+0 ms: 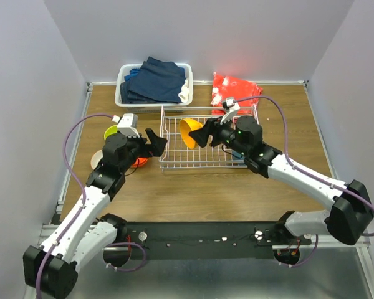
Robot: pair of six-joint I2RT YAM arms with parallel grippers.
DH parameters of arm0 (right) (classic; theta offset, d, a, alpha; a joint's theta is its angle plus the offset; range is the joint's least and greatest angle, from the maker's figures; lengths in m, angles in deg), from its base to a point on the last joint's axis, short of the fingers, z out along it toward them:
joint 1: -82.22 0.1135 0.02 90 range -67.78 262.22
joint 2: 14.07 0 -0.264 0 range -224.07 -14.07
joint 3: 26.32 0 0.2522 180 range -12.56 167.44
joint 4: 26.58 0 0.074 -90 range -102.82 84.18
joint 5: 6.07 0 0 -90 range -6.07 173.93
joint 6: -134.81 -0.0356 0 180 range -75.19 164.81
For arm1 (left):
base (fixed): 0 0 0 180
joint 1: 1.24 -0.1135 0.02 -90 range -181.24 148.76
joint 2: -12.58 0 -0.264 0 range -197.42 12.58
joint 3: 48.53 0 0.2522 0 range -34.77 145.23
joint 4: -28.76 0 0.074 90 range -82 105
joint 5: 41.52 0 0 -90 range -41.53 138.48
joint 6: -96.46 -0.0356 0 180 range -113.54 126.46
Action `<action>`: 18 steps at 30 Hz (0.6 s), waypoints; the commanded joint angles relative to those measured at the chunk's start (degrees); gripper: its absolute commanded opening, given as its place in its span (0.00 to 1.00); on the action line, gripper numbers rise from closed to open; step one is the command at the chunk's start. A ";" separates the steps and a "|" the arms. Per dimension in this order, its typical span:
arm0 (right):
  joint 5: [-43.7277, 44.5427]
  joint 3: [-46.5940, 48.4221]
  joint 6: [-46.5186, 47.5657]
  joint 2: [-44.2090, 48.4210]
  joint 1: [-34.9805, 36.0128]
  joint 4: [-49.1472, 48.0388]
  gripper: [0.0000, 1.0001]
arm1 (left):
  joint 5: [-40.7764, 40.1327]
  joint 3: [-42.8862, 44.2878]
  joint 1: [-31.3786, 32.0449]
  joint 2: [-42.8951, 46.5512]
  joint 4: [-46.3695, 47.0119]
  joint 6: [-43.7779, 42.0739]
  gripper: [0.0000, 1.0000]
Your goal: Unload the bowls from the dish rack
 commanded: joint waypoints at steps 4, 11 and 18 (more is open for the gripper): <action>-11.12 -3.29 -8.90 2.21 -0.40 -13.62 0.39 | -3.03 2.29 6.41 -4.60 7.32 1.26 0.98; -15.61 -5.40 -13.47 1.42 -0.93 -19.78 0.39 | -9.89 0.72 7.92 -6.45 11.44 3.89 0.91; -19.29 -6.98 -17.95 -0.34 -1.46 -24.88 0.39 | -9.63 -1.57 8.01 -7.86 15.67 8.54 0.71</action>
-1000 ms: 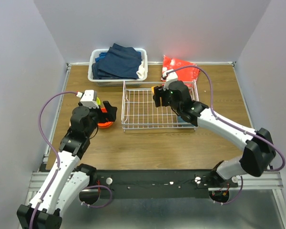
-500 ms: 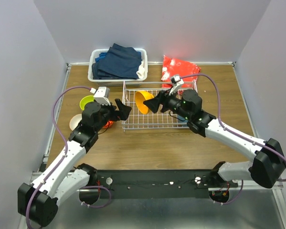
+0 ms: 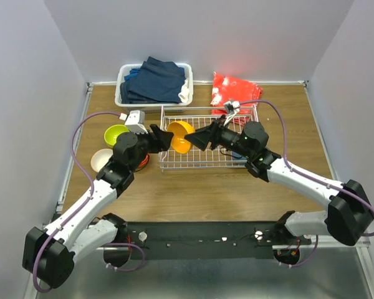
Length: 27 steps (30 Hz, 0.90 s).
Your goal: Unload the bowls from the dish rack
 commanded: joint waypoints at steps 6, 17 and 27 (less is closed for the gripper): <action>-5.08 -1.63 -5.59 -2.29 -0.85 -9.02 0.39 | -1.32 -2.74 0.27 -1.39 6.35 4.87 0.31; -4.37 -1.98 -4.19 -1.94 -1.55 -6.83 0.72 | -7.89 -3.09 0.18 5.81 0.04 -1.19 0.00; 0.89 -0.14 2.04 -0.01 -1.64 2.22 0.93 | -19.04 5.33 0.18 9.77 -21.39 -8.05 0.00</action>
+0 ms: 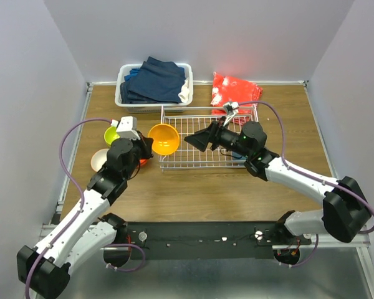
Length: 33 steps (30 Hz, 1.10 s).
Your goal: Unload the bowls from the dish rack
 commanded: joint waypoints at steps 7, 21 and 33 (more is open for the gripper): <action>11.31 1.70 10.34 5.38 0.00 11.54 0.93 | -17.52 16.45 -0.26 -1.17 -34.31 1.87 0.00; 18.80 -2.69 14.56 12.32 0.00 12.69 0.94 | -16.56 15.33 -1.22 -3.81 -57.97 22.61 0.00; 23.81 -5.42 17.55 16.81 0.00 14.19 0.94 | -13.56 -1.81 -1.22 -3.54 -42.43 31.58 0.00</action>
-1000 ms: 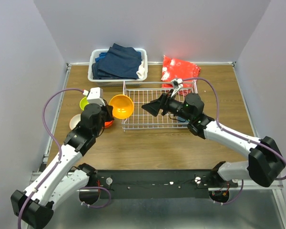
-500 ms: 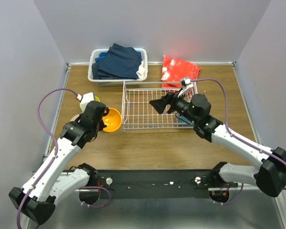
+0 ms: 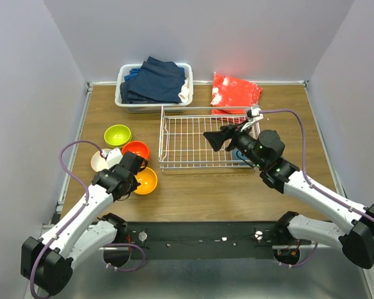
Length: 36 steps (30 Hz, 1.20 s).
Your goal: Unload the bowls from the dish rack
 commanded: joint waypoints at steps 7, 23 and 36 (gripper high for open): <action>4.73 -0.43 2.89 0.59 -0.05 2.10 0.94 | -3.50 -7.68 -0.99 -0.64 14.35 4.83 0.10; 19.73 9.84 6.05 -8.44 -0.05 24.66 0.94 | -6.57 -7.86 -0.99 15.51 11.46 5.10 0.81; 28.46 19.78 0.96 -20.59 -1.01 46.65 0.94 | -13.17 -0.47 -0.99 25.46 25.75 -23.96 0.95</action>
